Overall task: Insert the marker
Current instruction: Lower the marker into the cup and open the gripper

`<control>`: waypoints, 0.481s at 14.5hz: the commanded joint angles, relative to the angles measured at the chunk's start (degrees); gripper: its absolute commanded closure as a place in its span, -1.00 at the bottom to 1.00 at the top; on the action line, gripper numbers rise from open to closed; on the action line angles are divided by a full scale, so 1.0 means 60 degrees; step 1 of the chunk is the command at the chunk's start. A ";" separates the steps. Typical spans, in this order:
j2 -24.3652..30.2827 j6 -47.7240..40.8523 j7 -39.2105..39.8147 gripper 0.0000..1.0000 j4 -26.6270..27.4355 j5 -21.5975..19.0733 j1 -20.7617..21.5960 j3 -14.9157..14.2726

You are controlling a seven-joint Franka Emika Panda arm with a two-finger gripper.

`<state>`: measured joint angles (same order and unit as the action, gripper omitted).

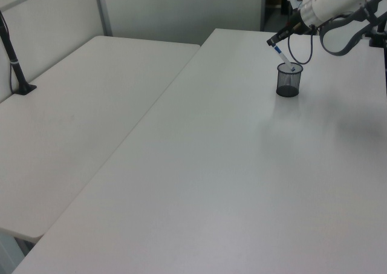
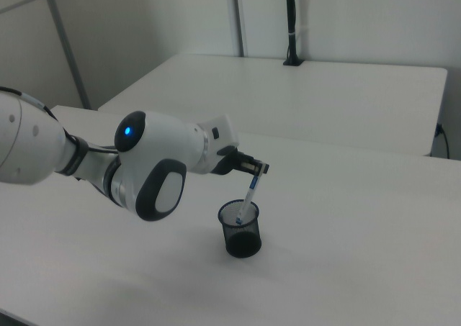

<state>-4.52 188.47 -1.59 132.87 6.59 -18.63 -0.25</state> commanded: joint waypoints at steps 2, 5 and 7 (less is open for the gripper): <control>-0.0068 0.1123 0.0559 1.00 0.0881 0.0015 -0.0088 -0.0002; -0.0039 0.1050 0.0472 0.54 0.0882 0.0015 -0.0146 -0.0016; 0.0049 0.1021 0.0383 -0.50 0.0838 0.0015 -0.0190 -0.0002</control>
<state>-5.77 194.09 0.50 137.15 6.59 -19.29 -0.26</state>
